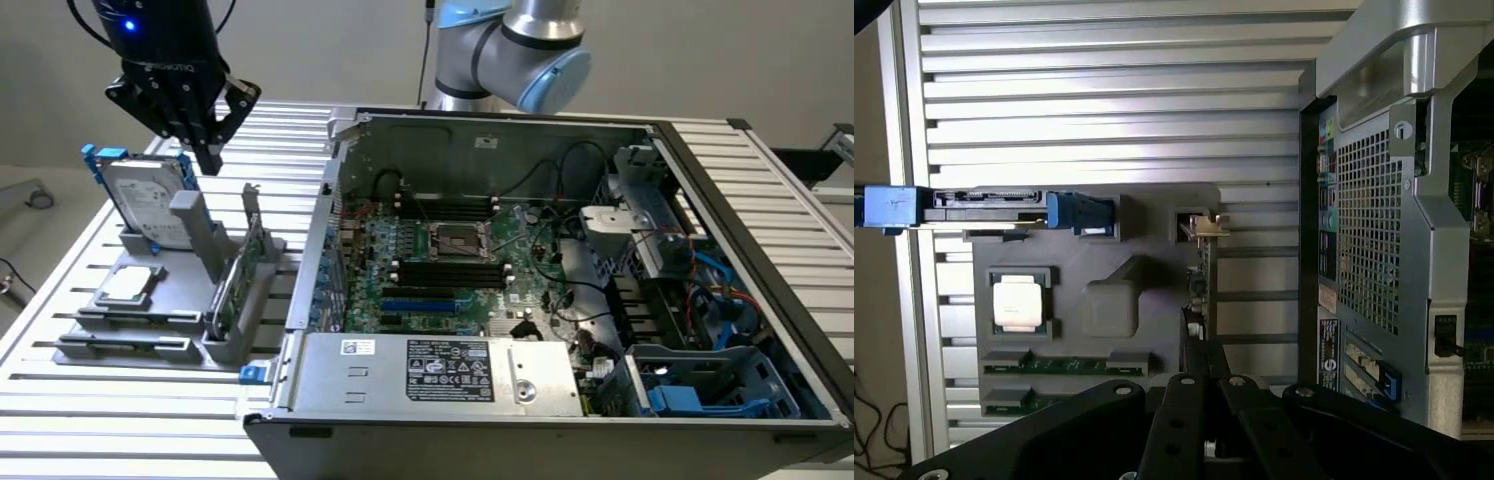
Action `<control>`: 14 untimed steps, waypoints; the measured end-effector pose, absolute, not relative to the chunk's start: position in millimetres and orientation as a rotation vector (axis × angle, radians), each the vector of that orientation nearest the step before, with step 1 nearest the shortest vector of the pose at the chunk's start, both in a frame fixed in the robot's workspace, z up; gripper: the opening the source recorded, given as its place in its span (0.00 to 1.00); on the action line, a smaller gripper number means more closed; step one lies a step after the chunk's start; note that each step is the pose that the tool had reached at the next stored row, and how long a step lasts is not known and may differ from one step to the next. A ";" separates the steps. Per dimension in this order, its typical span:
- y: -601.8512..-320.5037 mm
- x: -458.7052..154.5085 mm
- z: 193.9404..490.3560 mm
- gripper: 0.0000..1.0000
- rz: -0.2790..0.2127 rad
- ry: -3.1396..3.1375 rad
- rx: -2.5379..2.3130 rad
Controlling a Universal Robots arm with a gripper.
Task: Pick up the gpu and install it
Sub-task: 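Reach for the gpu, then pick up the gpu and move the gpu toward the slot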
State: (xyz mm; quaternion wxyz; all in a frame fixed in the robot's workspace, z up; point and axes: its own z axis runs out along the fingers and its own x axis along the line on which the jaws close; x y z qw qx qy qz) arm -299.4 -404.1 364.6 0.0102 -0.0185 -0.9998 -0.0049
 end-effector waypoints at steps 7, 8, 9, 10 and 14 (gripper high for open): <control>-404.1 -299.4 364.6 0.11 -0.015 -3.121 -0.058; -404.1 -299.4 364.6 0.11 -0.015 -3.121 -0.058; -404.1 -299.4 364.6 0.11 -0.015 -3.121 -0.058; -404.1 -299.4 364.6 0.11 -0.015 -3.121 -0.058; -404.1 -299.4 364.6 0.18 -0.015 -3.121 -0.058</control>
